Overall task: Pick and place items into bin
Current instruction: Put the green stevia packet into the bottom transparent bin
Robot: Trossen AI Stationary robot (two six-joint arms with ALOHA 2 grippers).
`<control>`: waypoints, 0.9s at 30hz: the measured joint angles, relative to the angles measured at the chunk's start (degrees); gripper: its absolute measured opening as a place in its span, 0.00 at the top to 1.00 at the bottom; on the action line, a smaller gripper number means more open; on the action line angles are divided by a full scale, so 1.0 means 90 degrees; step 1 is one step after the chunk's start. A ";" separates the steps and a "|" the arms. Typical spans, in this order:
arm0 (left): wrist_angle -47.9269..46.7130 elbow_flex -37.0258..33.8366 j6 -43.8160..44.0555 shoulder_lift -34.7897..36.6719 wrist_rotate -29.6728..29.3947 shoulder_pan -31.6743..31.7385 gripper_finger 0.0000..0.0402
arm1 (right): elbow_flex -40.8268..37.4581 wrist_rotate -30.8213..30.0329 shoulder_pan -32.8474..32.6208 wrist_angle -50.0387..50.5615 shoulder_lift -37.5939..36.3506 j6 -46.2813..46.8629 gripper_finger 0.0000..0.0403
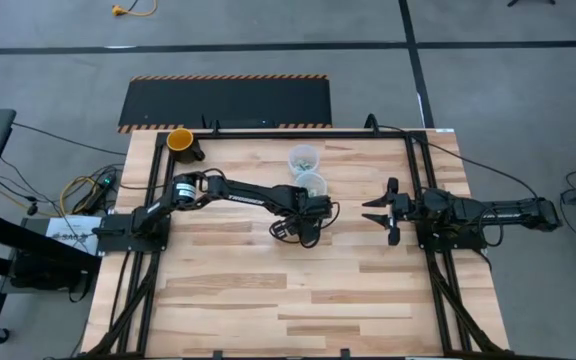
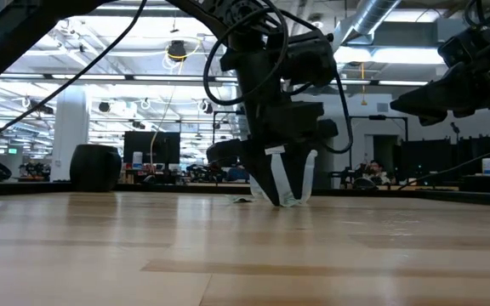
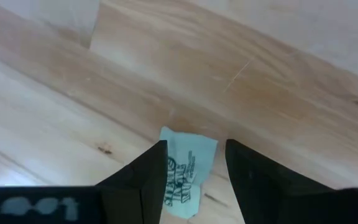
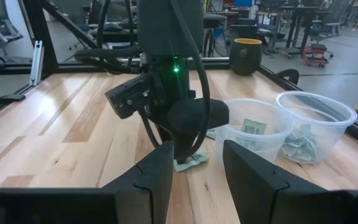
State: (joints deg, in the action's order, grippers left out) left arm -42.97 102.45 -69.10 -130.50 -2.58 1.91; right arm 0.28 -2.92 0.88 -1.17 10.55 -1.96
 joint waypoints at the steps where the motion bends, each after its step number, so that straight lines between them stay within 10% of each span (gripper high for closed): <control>1: -0.0004 0.0000 -0.0008 0.0000 0.0031 0.0000 0.62 | 0.0001 0.0000 0.0000 0.0000 0.0000 0.0002 0.67; 27: 0.0049 0.0036 -0.0014 -0.0229 0.0210 0.0121 0.62 | 0.0000 -0.0002 -0.0002 -0.0008 -0.0002 0.0000 0.67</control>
State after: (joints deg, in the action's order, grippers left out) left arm -42.52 102.78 -69.22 -132.56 -0.69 3.01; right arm 0.27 -2.94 0.86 -1.25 10.52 -1.95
